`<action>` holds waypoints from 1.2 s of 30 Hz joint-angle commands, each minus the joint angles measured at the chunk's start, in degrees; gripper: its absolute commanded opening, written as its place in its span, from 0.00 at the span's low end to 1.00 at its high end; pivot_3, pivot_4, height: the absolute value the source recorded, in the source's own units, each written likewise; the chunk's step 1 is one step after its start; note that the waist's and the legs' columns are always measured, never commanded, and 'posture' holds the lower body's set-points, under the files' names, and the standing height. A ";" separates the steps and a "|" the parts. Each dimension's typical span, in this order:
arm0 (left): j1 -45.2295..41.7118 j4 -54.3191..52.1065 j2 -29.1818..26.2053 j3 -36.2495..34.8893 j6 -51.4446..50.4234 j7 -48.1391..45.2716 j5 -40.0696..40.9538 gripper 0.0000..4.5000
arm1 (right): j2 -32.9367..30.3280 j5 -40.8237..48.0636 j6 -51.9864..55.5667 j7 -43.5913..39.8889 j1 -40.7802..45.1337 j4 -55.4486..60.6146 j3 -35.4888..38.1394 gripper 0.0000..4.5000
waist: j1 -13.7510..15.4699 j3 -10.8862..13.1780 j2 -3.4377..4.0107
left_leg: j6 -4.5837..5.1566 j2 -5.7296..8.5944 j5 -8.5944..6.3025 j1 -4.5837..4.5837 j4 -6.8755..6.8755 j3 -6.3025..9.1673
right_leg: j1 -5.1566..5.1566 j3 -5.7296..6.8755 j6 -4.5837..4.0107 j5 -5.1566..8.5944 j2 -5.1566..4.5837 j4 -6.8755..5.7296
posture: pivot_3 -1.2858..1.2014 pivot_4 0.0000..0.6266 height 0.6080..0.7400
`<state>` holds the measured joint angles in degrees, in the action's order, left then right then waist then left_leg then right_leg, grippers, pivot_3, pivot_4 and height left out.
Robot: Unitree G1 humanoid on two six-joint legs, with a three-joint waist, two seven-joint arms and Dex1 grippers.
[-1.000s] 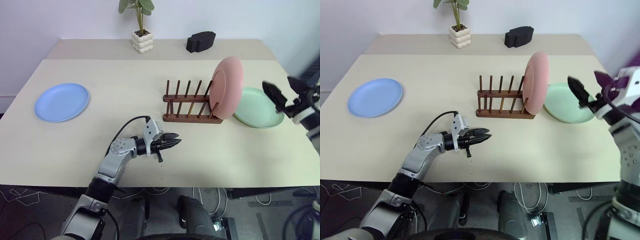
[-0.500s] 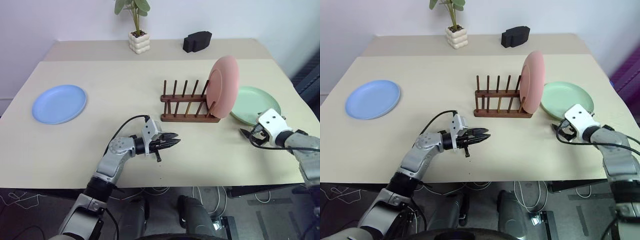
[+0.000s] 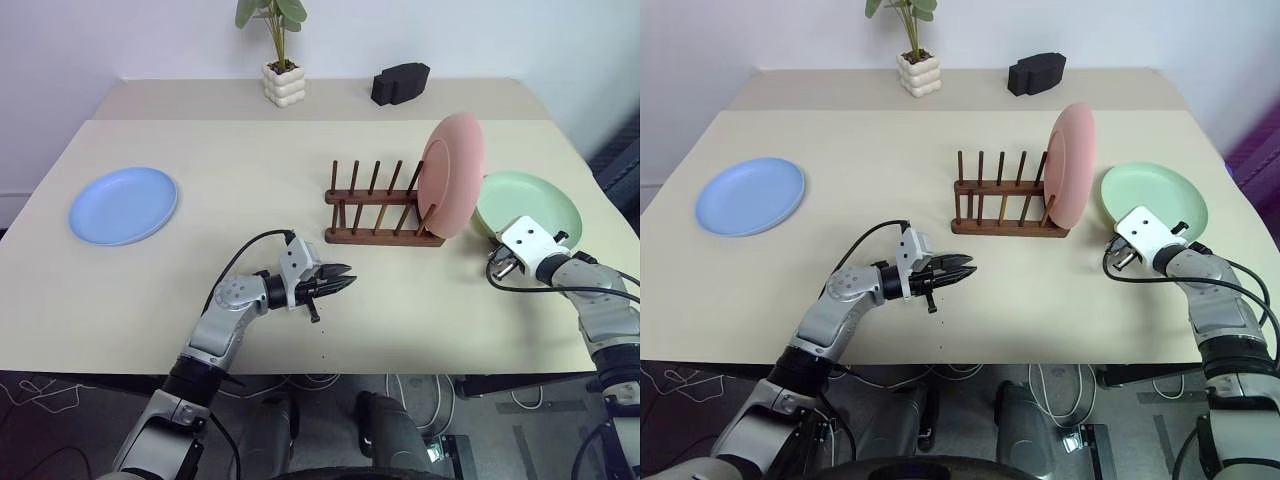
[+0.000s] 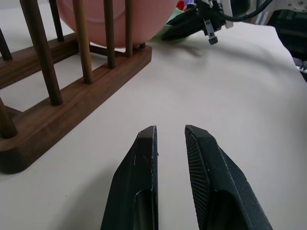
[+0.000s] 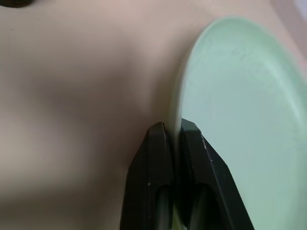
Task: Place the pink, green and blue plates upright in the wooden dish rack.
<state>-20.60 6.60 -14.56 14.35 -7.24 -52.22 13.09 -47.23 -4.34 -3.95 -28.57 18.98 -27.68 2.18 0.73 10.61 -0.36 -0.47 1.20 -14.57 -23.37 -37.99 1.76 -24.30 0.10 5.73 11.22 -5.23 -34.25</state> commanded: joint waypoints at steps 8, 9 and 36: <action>-0.47 -1.16 0.92 0.50 0.22 -1.18 0.80 0.21 | -6.17 -2.69 4.54 12.06 0.76 27.34 16.40 0.01 | -0.40 0.00 0.28 | 0.00 -0.02 0.00 0.02 0.01 -0.04 | -0.05 -0.05 0.00 0.00 0.04 -0.05 | 0.52 0.24 0.98; -0.51 -1.06 1.07 0.57 0.29 -1.25 0.77 0.21 | -6.81 -2.84 5.04 11.38 1.84 29.25 16.31 0.01 | -0.42 0.00 0.29 | 0.00 -0.02 0.00 0.02 0.01 -0.04 | -0.05 -0.05 0.00 0.00 0.04 -0.05 | 0.52 0.24 0.98; 1.25 -3.00 0.24 -0.82 -0.01 0.91 0.80 0.21 | 27.80 60.85 45.01 14.04 13.34 54.14 11.60 0.01 | -0.18 0.02 0.20 | 0.01 -0.04 0.00 -0.03 0.02 0.05 | -0.09 -0.01 0.00 -0.01 -0.08 -0.07 | 0.52 0.24 0.98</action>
<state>-19.61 5.88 -14.27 14.44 -7.39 -51.33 13.11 -19.78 54.51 41.34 -15.48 31.70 25.31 11.91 0.55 10.63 -0.16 -0.46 1.16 -14.58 -23.40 -37.98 1.81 -24.41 0.09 5.73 11.21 -5.29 -34.34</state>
